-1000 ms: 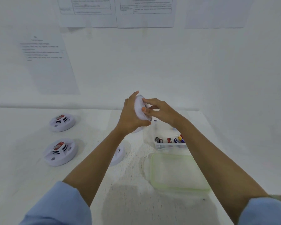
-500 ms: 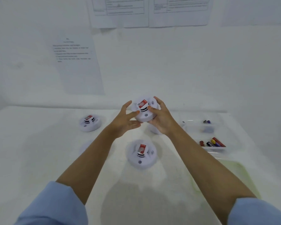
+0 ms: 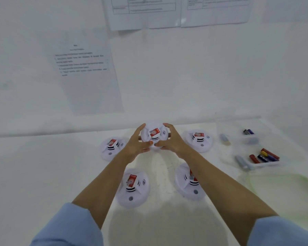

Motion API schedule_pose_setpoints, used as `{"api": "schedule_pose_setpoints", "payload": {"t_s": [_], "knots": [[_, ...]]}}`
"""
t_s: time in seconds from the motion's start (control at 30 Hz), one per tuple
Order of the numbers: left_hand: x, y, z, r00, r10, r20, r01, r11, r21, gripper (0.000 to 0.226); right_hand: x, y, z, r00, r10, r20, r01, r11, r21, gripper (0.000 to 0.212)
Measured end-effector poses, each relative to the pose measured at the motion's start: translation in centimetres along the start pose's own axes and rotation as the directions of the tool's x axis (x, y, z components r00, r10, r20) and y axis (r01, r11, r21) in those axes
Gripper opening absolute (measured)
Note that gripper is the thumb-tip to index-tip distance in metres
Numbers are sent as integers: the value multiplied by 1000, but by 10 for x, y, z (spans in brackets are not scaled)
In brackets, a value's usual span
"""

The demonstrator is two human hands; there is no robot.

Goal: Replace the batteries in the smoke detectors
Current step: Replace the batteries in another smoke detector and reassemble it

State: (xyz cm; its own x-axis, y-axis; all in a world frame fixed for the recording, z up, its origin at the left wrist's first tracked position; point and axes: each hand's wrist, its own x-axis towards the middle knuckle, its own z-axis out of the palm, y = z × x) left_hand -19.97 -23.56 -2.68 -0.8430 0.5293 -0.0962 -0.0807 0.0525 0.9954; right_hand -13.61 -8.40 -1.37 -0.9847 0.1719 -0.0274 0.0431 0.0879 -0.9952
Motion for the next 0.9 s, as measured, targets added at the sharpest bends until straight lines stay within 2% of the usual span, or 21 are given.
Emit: {"api": "schedule_pose_setpoints", "payload": {"t_s": [0.1,0.17,0.27,0.4,0.5,0.57,0.6,0.77,0.9], "knots": [[7,-4,-2,1000,7,-20,-7,1000,2,74,5,-2,4,994,-106,-18,101,979,-179,41],[12,-6,-3,1000,19,-17,-19,1000,25,74,4,-5,8,988,-153,-14,147,970,-196,22],[14,-6,-3,999,32,-12,-32,999,43,73,11,0,12,982,-189,-22,182,968,-174,46],[14,-7,-2,999,43,-21,-42,998,35,72,16,1,10,983,-177,57,184,965,-187,44],[14,-9,-1,999,46,-26,-45,998,39,72,21,11,6,987,-154,47,161,968,-195,34],[14,-9,-1,999,44,-22,-43,998,42,73,27,19,2,992,-126,26,129,972,-195,55],[14,-9,-1,999,42,-21,-41,998,45,73,28,20,2,992,-126,25,128,973,-193,58],[13,-9,0,999,44,-15,-43,998,37,73,31,24,1,992,-127,19,127,964,-231,70],[12,-8,0,999,30,-15,-30,999,35,73,30,22,1,991,-130,32,134,968,-214,67]]}}
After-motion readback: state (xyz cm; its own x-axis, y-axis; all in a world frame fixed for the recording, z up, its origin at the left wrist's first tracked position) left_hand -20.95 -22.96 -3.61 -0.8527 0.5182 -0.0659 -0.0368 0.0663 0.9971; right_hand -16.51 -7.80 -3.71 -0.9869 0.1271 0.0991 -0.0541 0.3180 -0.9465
